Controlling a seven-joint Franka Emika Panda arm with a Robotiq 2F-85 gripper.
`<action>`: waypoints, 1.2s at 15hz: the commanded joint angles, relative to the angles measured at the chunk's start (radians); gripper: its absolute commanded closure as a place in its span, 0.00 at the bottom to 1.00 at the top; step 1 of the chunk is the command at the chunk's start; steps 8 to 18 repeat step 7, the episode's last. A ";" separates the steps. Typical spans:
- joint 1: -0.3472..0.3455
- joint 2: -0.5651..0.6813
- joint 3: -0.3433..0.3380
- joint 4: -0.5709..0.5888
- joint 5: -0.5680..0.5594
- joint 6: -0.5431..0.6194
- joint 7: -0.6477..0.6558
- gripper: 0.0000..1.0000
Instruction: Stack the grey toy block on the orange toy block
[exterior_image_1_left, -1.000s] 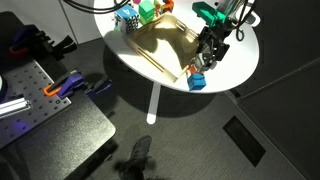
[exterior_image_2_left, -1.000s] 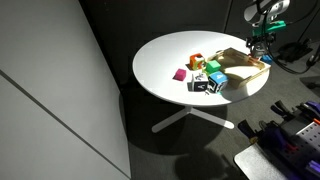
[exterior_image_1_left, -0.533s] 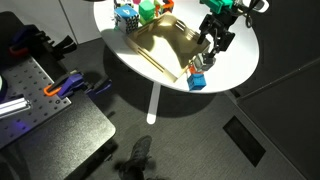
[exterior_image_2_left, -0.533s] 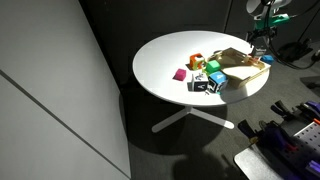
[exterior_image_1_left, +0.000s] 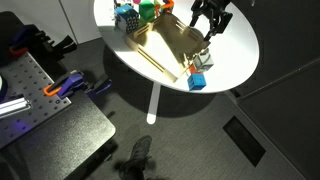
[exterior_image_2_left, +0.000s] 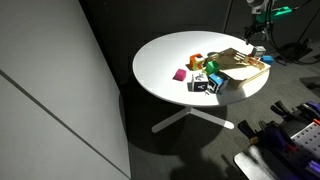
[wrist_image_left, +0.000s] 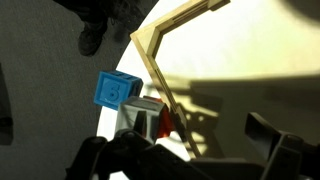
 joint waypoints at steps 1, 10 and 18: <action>-0.019 -0.075 0.036 -0.070 0.015 -0.036 -0.096 0.00; -0.010 -0.051 0.036 -0.042 0.000 -0.076 -0.111 0.00; -0.010 -0.051 0.036 -0.042 0.000 -0.076 -0.111 0.00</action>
